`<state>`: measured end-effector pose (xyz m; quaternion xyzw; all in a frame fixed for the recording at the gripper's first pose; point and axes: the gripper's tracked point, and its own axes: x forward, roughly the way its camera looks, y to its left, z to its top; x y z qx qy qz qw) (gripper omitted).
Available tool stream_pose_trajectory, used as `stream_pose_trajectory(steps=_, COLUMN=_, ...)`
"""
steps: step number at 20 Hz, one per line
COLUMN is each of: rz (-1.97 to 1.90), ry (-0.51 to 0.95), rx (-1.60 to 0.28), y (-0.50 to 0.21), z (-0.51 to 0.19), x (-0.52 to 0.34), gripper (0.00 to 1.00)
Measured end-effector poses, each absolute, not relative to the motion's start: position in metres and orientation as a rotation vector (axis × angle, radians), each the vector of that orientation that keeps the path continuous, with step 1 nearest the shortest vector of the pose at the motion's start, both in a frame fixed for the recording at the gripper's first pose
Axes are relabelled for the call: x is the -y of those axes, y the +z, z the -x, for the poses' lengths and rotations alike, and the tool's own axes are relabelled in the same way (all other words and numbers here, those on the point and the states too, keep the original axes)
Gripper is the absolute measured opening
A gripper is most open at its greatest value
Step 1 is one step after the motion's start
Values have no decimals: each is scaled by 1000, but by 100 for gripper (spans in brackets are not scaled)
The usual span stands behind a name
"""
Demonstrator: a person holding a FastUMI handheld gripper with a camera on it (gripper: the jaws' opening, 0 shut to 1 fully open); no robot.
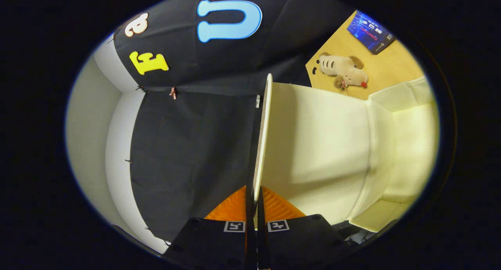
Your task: Open the storage box then place both shoes into the box .Put the left shoe in first, then the right shoe, with the right side of both shoes facing outward in a uniform manner.
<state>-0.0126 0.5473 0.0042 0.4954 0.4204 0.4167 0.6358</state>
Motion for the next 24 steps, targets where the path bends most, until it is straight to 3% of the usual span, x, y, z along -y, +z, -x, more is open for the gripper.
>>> stream_pose_trajectory(steps=7, rz=-937, ry=887, rx=-1086, y=-61, z=10, x=-640, gripper=7)
stream_pose_trajectory(steps=13, rz=-807, ry=808, rx=-1130, y=-106, z=11, x=-650, gripper=9)
stream_pose_trajectory(steps=18, rz=-640, ry=783, rx=-999, y=-102, z=16, x=-593, gripper=97)
stream_pose_trajectory(steps=24, rz=-520, ry=665, rx=-795, y=-69, z=26, x=-472, gripper=98)
